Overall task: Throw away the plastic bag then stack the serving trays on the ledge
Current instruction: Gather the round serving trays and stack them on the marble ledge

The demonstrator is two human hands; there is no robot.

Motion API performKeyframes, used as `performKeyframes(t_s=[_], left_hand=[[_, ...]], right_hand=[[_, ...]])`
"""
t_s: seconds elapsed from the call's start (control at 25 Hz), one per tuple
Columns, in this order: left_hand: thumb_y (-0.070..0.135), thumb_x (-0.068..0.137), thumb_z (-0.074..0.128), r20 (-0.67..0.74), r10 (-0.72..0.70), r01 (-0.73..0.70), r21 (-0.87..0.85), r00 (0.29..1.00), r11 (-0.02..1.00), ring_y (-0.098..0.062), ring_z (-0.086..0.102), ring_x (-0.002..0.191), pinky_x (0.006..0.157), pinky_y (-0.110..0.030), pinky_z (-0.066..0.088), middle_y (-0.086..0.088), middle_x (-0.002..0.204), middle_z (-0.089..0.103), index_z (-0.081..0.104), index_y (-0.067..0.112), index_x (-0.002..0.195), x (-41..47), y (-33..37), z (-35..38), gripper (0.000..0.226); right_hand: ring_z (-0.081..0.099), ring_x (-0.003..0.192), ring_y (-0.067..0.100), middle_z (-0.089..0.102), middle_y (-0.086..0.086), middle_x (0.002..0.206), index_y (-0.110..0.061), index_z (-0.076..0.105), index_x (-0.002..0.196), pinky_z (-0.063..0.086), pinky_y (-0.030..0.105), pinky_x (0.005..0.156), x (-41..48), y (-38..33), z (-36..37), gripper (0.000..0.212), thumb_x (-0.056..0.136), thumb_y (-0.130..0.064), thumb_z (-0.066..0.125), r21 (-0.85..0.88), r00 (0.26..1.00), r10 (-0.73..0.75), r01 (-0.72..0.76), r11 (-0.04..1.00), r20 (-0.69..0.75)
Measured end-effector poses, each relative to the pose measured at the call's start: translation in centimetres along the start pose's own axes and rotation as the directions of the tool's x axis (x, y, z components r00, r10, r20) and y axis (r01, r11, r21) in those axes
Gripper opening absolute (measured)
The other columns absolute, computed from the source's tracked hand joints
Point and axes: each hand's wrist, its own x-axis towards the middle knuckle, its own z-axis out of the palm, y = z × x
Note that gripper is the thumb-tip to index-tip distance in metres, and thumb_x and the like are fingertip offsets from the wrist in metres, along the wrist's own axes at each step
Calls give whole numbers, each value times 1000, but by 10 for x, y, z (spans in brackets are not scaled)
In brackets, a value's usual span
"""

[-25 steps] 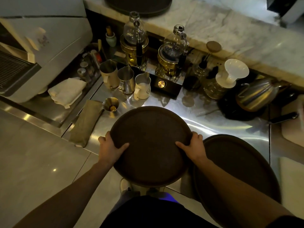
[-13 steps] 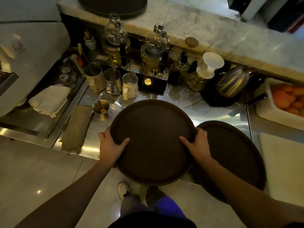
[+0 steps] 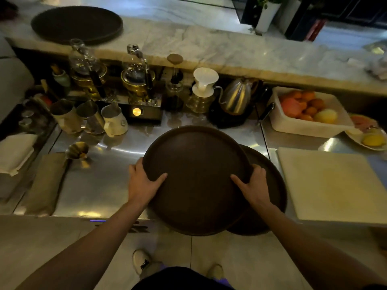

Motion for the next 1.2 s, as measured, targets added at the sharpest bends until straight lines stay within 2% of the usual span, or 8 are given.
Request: performKeyframes(t_s=[0.24,0.48,0.68,0.96,1.2], left_hand=[[41,72,80,22,57,-58,64,998,996,-32,47,122,99,-40,44,-15,136,36,33,13,143,-46,64,81,90],[41,73,80,35,41,-45,148,999,988,-35,47,120,99,-43,44,-19,135,41,36,10,141,-69,83,121,87],[42,75,78,57,8,-20,210,998,977,-37,49,118,98,-45,44,-20,133,42,38,9,140,-50,76,129,84],[39,77,76,181,-26,-16,222,983,975,-35,46,118,96,-43,43,-20,129,48,42,9,134,-10,54,137,73],[34,77,77,223,-35,-14,217,974,976,-38,45,121,97,-44,44,-23,132,42,40,5,135,-1,46,149,75]], right_hand=[[51,117,29,44,13,128,-7,41,132,49,42,96,8,91,-71,78,78,-53,72,-10,1000,-3,3,1000,-28],[54,110,28,42,14,128,-6,40,130,50,38,87,15,137,-94,73,80,-49,72,-21,999,22,-21,1000,38],[54,112,28,42,13,129,-7,38,134,50,38,90,30,139,-84,76,80,-48,73,-32,994,40,-37,999,100],[50,117,33,45,17,127,-4,41,132,46,43,97,41,135,-68,72,80,-42,74,-141,979,139,-118,983,149],[48,122,34,44,18,132,-4,39,134,46,45,100,43,143,-58,74,80,-41,75,-214,967,200,-164,963,157]])
